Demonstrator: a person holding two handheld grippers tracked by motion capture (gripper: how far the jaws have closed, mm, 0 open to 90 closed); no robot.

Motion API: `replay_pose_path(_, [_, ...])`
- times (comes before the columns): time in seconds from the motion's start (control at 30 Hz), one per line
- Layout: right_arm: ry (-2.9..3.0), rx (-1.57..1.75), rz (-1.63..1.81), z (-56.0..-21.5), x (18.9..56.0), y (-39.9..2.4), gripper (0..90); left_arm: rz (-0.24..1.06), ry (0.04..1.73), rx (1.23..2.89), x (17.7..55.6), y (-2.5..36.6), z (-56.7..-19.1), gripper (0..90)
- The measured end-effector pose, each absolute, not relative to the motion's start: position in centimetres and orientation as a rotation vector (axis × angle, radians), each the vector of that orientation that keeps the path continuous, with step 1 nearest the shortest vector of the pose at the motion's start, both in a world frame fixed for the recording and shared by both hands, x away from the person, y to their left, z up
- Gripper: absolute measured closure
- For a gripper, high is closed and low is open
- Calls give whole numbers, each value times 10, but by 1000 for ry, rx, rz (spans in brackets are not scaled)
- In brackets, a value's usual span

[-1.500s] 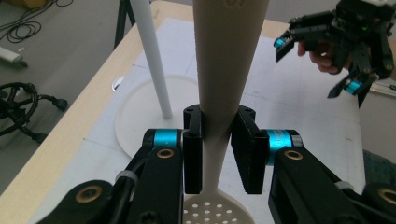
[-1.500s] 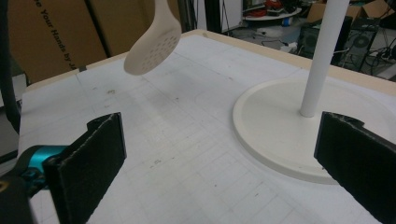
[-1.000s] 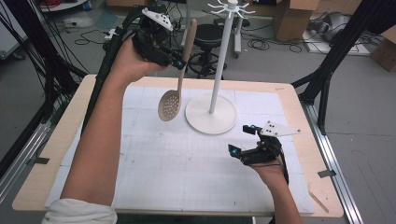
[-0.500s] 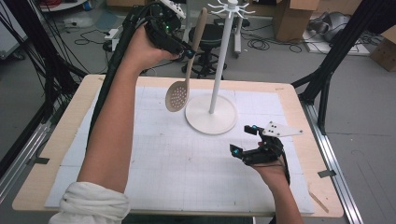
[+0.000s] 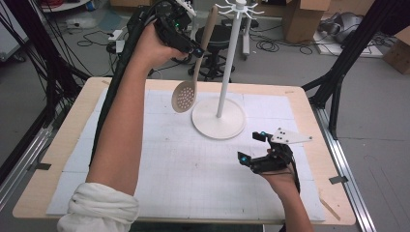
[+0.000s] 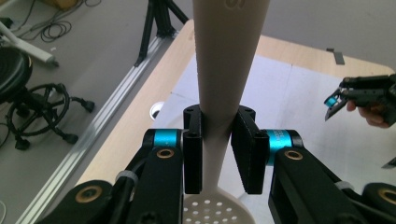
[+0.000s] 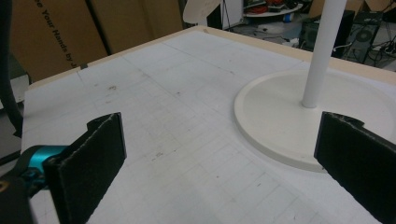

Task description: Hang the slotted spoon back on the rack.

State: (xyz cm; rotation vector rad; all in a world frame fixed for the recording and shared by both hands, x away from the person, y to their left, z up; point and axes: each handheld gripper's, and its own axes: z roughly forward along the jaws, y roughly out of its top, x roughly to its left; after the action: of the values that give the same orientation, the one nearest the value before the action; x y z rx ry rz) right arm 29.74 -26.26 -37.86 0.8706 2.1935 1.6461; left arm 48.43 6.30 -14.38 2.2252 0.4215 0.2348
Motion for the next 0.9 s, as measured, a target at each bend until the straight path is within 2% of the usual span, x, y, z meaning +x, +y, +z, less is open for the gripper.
replay_pose_path(0.67, [2203, 856, 1639, -379, 296, -260, 11, 229, 413, 2269, 488, 38, -147, 748])
replay_pose_path(0.9, [2210, 860, 1641, -379, 296, -259, 11, 245, 476, 2271, 492, 36, -150, 746])
